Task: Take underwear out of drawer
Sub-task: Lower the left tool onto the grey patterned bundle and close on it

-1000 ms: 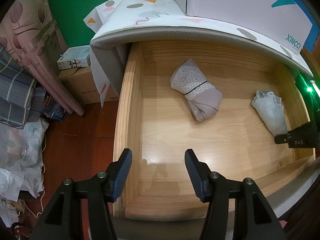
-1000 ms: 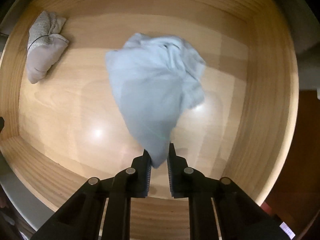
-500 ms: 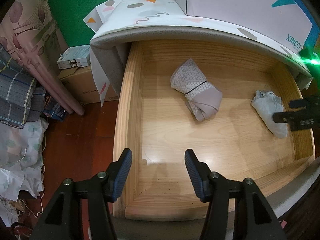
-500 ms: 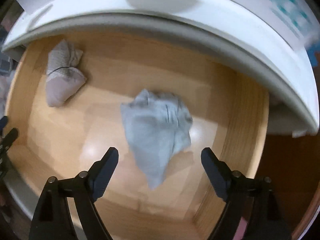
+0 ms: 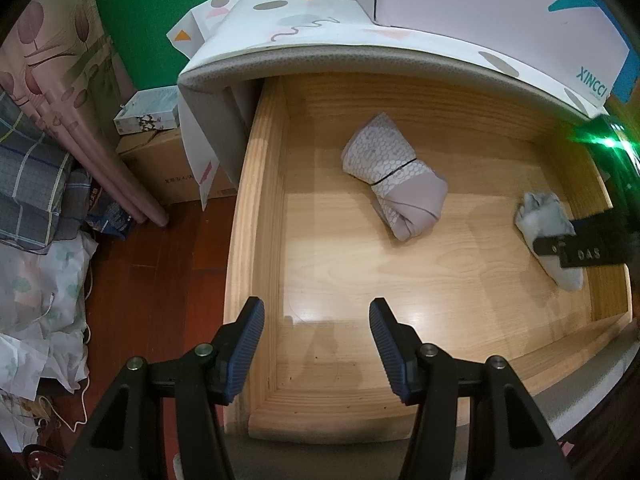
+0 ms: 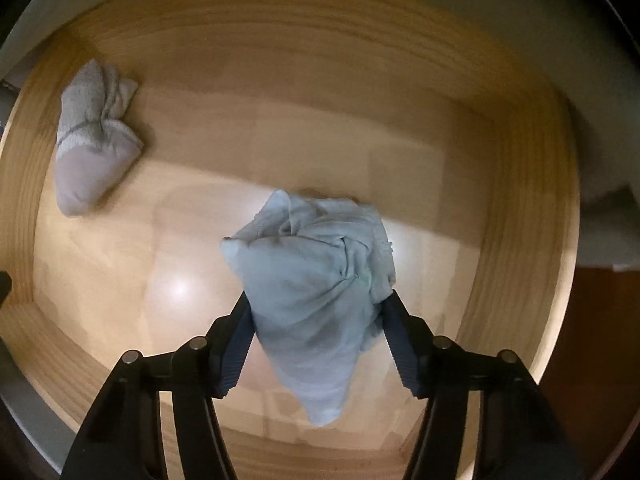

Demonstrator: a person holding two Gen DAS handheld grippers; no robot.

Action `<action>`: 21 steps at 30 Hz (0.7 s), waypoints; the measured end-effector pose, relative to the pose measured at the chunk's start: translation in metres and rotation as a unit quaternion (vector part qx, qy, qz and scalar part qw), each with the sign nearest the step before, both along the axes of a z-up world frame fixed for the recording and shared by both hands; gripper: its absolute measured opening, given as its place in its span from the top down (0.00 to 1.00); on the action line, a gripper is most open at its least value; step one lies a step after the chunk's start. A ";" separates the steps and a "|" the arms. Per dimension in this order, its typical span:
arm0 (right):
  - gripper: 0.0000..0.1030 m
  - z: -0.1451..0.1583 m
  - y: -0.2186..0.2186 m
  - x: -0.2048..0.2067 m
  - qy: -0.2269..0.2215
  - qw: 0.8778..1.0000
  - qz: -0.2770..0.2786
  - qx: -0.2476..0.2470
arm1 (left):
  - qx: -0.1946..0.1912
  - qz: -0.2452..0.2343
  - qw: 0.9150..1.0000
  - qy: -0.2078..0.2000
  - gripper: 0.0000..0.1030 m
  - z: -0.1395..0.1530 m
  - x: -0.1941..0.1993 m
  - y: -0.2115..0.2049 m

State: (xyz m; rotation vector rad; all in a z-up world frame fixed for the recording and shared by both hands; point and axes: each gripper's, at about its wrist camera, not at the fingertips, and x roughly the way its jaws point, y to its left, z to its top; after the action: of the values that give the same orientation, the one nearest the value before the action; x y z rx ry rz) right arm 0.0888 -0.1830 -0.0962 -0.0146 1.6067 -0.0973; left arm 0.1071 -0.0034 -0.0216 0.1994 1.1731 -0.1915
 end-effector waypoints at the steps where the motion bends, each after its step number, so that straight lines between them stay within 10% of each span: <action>1: 0.44 -0.001 -0.002 -0.006 0.006 1.000 -0.005 0.002 | 0.001 -0.001 1.000 0.000 0.46 0.000 0.000 0.000; 21: 0.45 0.001 0.015 -0.093 0.060 0.997 -0.049 -0.009 | 0.004 0.002 1.000 0.006 0.46 -0.003 0.001 0.001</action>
State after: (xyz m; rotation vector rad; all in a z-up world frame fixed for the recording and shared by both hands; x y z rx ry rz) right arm -0.0038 -0.1683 -0.0948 0.0437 1.7267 -0.1901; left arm 0.1077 -0.0027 -0.0242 0.2043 1.1869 -0.1850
